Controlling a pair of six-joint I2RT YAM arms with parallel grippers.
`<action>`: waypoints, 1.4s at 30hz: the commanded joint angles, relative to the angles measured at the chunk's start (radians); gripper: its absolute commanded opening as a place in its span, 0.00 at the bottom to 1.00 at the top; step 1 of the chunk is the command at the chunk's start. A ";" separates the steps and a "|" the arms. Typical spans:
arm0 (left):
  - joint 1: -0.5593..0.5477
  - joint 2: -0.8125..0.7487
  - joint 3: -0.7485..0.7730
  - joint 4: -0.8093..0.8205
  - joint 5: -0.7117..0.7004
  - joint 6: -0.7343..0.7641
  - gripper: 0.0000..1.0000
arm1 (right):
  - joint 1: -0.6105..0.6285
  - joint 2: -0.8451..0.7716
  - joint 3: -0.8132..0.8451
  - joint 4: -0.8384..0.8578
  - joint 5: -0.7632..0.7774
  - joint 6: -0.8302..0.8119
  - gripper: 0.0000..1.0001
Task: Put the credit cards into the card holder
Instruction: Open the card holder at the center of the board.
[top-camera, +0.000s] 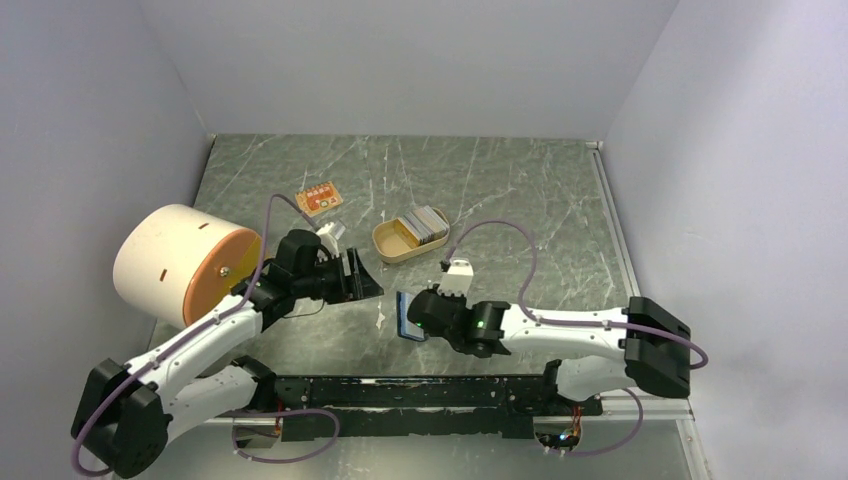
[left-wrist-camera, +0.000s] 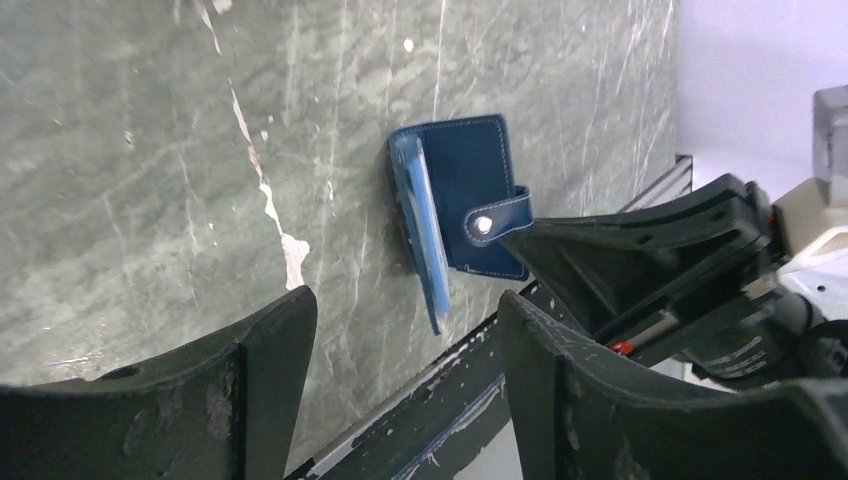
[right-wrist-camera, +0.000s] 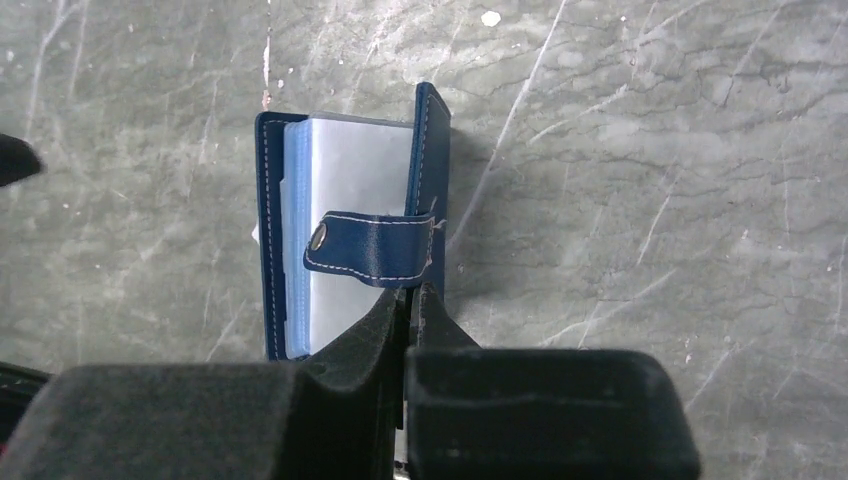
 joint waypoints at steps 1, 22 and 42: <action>-0.003 0.040 -0.057 0.174 0.135 -0.033 0.73 | -0.011 -0.080 -0.080 0.132 -0.026 0.016 0.00; -0.005 0.316 -0.194 0.538 0.250 -0.052 0.74 | -0.058 -0.274 -0.266 0.259 -0.083 0.026 0.00; -0.041 0.511 -0.237 0.858 0.326 -0.129 0.70 | -0.092 -0.344 -0.359 0.304 -0.132 0.063 0.00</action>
